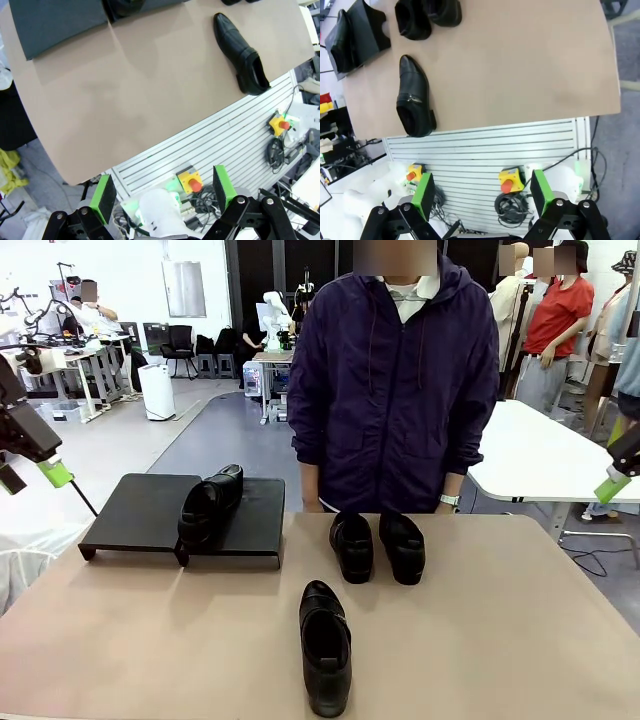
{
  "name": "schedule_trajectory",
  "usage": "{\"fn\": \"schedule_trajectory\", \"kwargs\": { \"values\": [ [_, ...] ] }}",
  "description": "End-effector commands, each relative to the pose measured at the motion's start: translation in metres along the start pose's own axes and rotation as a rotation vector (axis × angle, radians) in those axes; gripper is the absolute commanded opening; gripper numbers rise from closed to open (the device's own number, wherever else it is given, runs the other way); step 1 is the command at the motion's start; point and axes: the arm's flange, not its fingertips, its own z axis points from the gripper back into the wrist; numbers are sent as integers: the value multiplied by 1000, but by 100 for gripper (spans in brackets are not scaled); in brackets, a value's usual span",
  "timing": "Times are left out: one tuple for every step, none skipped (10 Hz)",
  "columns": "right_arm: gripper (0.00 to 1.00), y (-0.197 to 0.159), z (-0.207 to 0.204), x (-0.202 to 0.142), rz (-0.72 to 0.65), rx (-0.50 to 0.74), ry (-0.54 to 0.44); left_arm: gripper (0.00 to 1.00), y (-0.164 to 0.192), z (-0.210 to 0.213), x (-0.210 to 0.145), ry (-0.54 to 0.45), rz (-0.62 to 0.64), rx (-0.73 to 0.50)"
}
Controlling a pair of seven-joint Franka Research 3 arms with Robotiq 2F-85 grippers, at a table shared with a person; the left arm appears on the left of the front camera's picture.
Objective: Organize the shoes by placing them on the stand.
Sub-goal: Place the Shoe from the middle of the table onto the Shoes Stand.
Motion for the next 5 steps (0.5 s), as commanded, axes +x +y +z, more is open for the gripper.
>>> {"fn": "schedule_trajectory", "kwargs": {
  "values": [
    [100,3,4,1,13,18,11,100,-2,1,0,-13,7,-18],
    [100,3,4,1,13,18,11,100,-2,1,0,-13,7,-18],
    [100,3,4,1,13,18,11,100,-2,1,0,-13,7,-18],
    [100,3,4,1,13,18,11,100,-2,1,0,-13,7,-18],
    [100,3,4,1,13,18,11,100,-2,1,0,-13,7,-18]
  ]
}}
